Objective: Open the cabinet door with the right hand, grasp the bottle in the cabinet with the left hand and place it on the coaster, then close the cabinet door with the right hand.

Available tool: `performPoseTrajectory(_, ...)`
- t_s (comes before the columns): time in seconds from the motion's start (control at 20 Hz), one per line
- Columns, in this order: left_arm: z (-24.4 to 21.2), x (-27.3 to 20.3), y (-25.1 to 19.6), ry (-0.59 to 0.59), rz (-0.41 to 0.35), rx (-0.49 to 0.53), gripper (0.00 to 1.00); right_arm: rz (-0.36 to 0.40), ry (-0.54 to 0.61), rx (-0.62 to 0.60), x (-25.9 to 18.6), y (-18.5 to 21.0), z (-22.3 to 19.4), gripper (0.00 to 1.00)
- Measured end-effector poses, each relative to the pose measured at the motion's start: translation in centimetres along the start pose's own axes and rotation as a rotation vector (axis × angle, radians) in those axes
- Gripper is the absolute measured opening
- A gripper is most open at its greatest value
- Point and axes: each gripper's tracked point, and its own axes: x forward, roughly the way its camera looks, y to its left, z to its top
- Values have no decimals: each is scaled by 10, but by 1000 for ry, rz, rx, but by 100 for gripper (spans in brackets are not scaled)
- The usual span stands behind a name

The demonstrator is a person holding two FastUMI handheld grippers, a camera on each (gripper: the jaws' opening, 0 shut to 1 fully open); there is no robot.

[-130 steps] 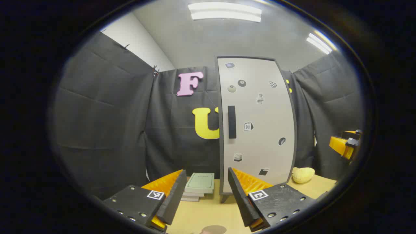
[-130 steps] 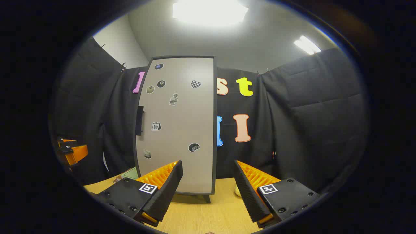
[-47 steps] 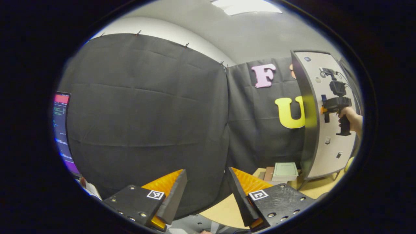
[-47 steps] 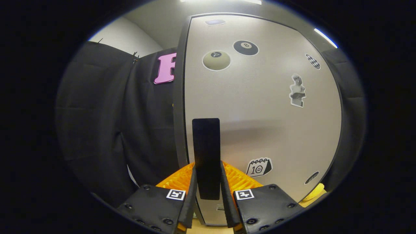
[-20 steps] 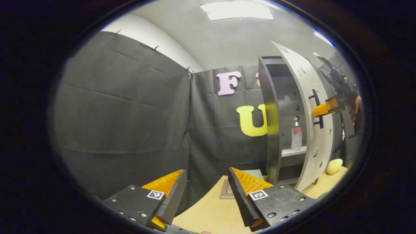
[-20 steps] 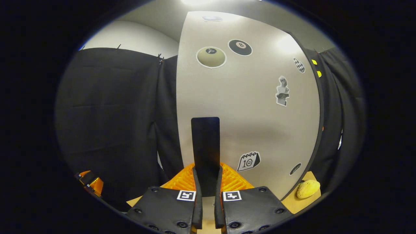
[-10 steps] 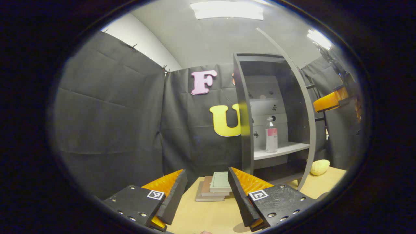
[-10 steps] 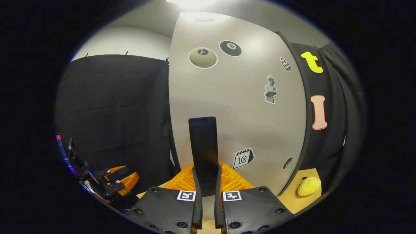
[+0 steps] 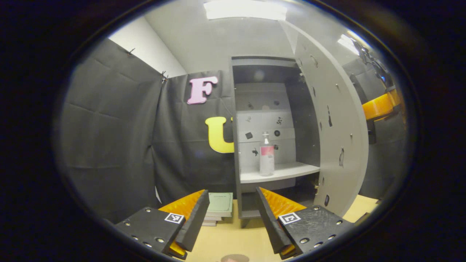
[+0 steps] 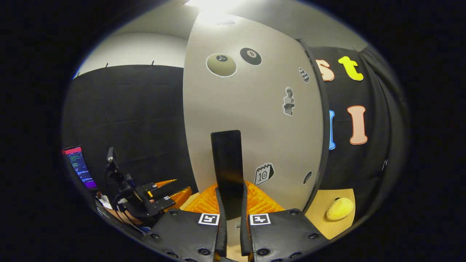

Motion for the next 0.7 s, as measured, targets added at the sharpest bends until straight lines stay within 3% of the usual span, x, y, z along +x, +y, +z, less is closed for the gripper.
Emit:
performPoseTrajectory(0.2, 4, 4, -41, 3, -24, 1, 78, 19, -4, 16, -5, -6, 0, 13)
performPoseTrajectory(0.25, 3, 6, -49, 4, -27, 0, 78, 18, -7, 17, -5, -8, 0, 16)
performPoseTrajectory(0.7, 9, 6, -111, 8, -41, 0, 76, -17, -42, 3, -22, -25, 3, 16)
